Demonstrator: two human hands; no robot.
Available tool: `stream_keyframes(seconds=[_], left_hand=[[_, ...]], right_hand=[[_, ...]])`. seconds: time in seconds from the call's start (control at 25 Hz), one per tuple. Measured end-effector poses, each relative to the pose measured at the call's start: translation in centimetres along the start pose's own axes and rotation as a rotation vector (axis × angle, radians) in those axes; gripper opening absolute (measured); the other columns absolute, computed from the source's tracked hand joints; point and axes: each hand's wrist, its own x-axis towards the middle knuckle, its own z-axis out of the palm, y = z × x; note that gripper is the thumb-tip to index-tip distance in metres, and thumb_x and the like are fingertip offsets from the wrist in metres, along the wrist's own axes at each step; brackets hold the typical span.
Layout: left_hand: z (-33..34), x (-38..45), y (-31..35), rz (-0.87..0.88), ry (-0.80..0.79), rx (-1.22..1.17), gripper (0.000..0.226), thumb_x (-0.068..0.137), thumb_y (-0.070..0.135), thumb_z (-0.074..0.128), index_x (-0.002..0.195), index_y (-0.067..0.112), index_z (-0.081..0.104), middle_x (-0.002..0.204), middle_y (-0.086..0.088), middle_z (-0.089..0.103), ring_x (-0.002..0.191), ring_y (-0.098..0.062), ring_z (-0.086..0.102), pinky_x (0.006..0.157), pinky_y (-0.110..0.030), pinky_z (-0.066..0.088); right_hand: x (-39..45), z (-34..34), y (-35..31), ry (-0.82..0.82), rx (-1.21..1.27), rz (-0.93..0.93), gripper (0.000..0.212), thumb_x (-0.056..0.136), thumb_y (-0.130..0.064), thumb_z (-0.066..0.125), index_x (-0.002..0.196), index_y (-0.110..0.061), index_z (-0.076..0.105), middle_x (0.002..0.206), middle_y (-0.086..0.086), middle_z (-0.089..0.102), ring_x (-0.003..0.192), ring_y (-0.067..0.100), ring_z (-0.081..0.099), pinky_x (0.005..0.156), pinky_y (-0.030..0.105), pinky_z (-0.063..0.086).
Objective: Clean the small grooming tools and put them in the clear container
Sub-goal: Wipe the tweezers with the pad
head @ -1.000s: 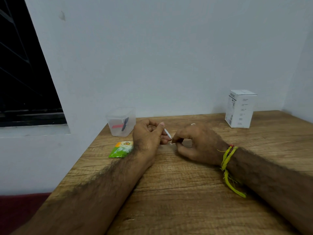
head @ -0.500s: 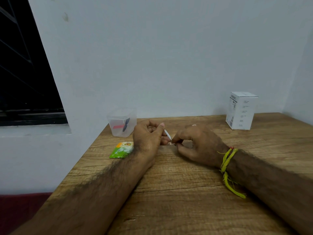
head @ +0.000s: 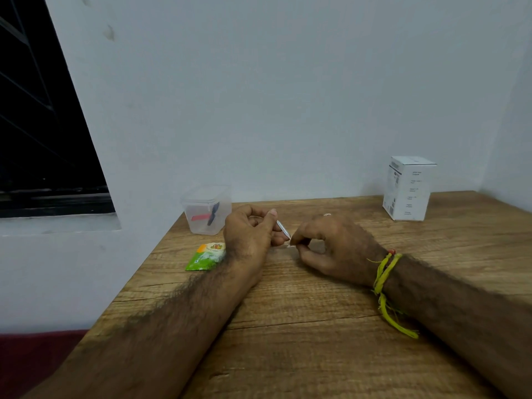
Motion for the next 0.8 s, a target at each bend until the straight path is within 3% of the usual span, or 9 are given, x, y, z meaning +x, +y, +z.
stream_keyframes(seconds=[0.4, 0.6, 0.8], left_hand=[[-0.3, 0.2, 0.4, -0.046, 0.06, -0.094, 0.008, 0.095, 0.007, 0.067, 0.09, 0.003, 0.062, 0.07, -0.015, 0.07, 0.044, -0.013, 0.064, 0.045, -0.02, 0.052], [0.0, -0.1, 0.6, 0.047, 0.005, -0.012, 0.011, 0.1, 0.013, 0.061, 0.093, 0.005, 0.058, 0.066, -0.012, 0.07, 0.048, -0.018, 0.067, 0.042, -0.023, 0.05], [0.4, -0.7, 0.8, 0.072, -0.004, 0.017, 0.01, 0.098, 0.012, 0.062, 0.096, 0.003, 0.059, 0.059, -0.006, 0.068, 0.045, -0.018, 0.064, 0.044, -0.024, 0.051]], right_hand=[[0.0, 0.1, 0.0, -0.029, -0.041, -0.006, 0.013, 0.084, -0.021, 0.066, 0.093, -0.021, 0.076, 0.084, -0.009, 0.073, 0.079, 0.007, 0.063, 0.073, 0.031, 0.052], [-0.1, 0.3, 0.6, 0.204, 0.019, 0.035, 0.013, 0.082, -0.012, 0.069, 0.093, -0.015, 0.076, 0.085, -0.007, 0.074, 0.077, 0.006, 0.066, 0.073, 0.027, 0.055], [0.2, 1.0, 1.0, 0.26, -0.024, 0.11, 0.014, 0.083, -0.011, 0.069, 0.096, -0.015, 0.075, 0.085, -0.005, 0.073, 0.076, 0.008, 0.066, 0.072, 0.033, 0.057]])
